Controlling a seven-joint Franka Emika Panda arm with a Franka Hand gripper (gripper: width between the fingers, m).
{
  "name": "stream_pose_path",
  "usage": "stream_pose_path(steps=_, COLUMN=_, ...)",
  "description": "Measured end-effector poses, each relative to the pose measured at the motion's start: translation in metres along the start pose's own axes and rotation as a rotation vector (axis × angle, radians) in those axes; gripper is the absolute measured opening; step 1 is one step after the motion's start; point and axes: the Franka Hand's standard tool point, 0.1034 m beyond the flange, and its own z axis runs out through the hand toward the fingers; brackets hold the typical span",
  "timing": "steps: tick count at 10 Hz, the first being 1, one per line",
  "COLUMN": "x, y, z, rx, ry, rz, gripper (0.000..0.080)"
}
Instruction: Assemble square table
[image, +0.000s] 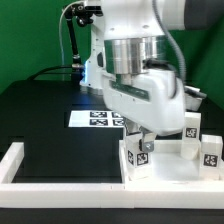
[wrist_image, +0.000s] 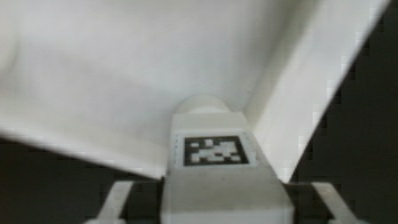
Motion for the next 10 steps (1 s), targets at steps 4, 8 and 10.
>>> stream_pose_path(steps=4, x=-0.004, y=0.007, z=0.001, rx=-0.045, ry=-0.035, rz=0.311, gripper=0.0291)
stream_pose_path(steps=8, x=-0.004, y=0.007, z=0.002, rx=-0.045, ry=-0.032, rz=0.075, gripper=0.0578)
stream_pose_path(steps=10, x=-0.017, y=0.006, z=0.004, rx=-0.06, ry=-0.022, rz=-0.27, gripper=0.0643)
